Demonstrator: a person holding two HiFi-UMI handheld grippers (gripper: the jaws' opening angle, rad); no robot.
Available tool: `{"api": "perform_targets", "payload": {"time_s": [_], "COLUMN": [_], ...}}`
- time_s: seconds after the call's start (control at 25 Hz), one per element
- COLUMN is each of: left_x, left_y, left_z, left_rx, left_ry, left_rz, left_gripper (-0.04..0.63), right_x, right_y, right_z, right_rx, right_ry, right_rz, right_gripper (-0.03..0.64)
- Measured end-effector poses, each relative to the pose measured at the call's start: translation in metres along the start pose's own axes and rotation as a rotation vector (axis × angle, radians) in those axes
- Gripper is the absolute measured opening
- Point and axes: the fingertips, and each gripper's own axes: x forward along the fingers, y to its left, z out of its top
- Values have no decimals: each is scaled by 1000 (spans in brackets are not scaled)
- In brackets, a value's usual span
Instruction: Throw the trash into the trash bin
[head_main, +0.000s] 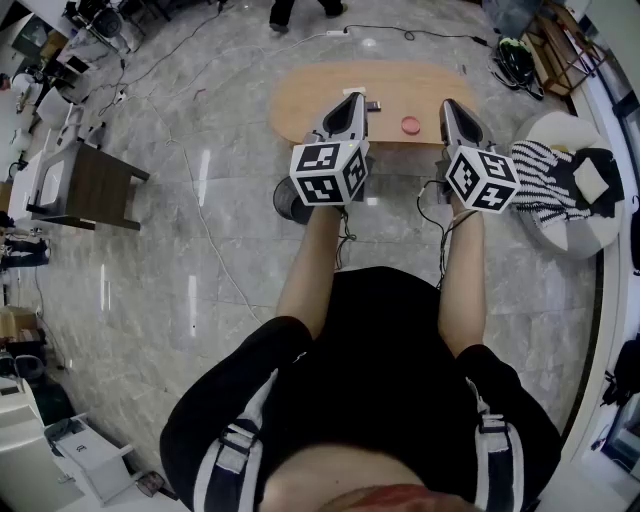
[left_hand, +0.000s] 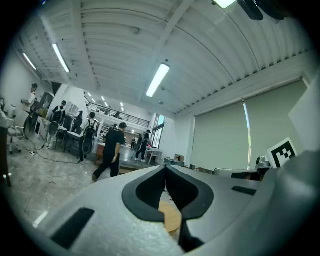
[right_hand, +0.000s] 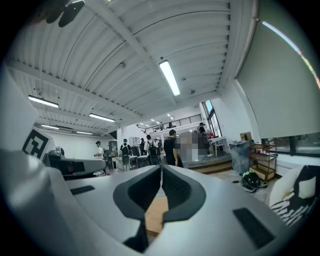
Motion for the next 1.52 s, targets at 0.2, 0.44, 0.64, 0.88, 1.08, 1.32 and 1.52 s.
{"api": "perform_targets", "payload": {"time_s": [0.2,0.44,0.64,0.88,1.08,1.32,1.52], "left_x": [2,0,-6,-8,5,21,40], "left_y": [-10,-20,-8,6,0,-8,-6], "left_z": [-2,-11,-30,-36,-31,-17,-8], "left_rx": [-21,-68,-93,-79,-69,-39,-36], "left_ry": [-5,-11,38,71,72,52,25], "left_rz": [-6,-55,-3,61,62,32,9], "left_gripper": [9,9,9,9,9,9,9], "right_x": [-4,-8,-8,0,5,9,14], "right_y": [-9,-15,-32,-38,-44,-50,-57], "right_z": [-1,6,-1,-15,-6,-9,5], "right_rx": [11,51,97,154,158,180,139], "right_ry": [2,-90,-98,-84,-90,-39,-65], "right_rz": [16,7,-7,-12,8,46,44], "right_gripper": [16,15,15,17,17,17,17]}}
